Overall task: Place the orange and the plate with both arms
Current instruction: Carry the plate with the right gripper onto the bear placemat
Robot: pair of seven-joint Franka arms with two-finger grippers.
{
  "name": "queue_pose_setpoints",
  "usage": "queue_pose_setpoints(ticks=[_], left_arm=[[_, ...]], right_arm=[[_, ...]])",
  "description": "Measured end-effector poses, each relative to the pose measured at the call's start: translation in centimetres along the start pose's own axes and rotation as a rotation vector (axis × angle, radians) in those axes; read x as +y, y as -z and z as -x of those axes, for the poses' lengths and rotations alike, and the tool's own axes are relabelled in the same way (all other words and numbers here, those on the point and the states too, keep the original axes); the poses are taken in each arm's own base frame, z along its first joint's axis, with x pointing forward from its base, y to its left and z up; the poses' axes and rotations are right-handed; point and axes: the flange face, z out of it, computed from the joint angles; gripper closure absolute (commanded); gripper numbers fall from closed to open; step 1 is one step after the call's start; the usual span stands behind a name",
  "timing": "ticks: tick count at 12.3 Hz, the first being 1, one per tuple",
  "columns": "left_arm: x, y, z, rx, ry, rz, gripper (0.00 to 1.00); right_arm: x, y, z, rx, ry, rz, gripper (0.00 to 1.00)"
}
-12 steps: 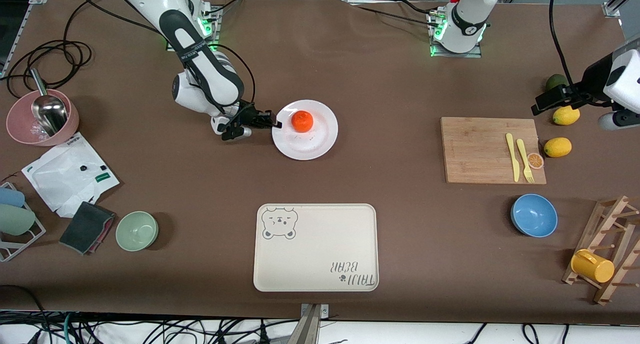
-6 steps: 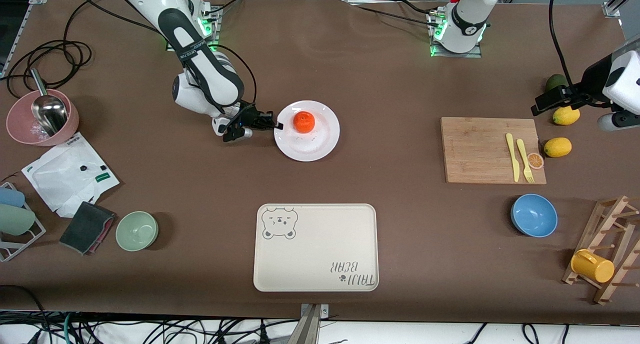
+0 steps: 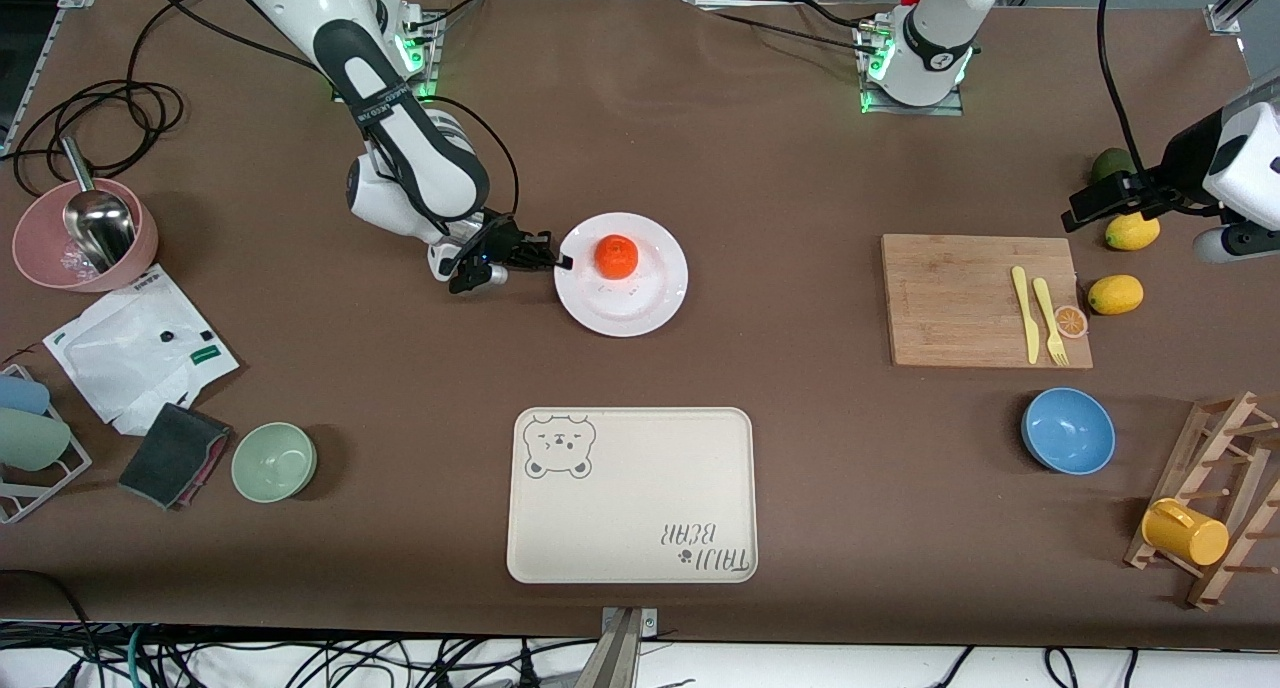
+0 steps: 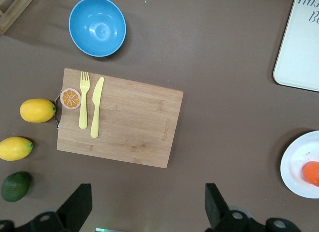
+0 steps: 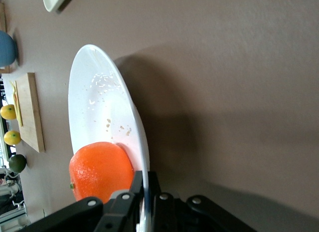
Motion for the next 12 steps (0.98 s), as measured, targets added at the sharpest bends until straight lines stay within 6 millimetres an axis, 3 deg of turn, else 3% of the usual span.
queue_pose_setpoints(ticks=[4,7,12], left_arm=[[0.5,-0.1,0.1,0.003,-0.067,-0.024,0.00],[0.4,-0.1,0.1,0.003,-0.090,-0.029,0.00],[0.4,0.0,0.1,0.004,-0.093,-0.029,0.00]], right_arm=[[-1.4,0.1,-3.3,0.051,-0.082,-0.036,1.00],[-2.7,0.6,-7.1,0.098,-0.155,-0.094,1.00],[-7.9,3.4,-14.6,0.177,-0.207,-0.216,1.00]])
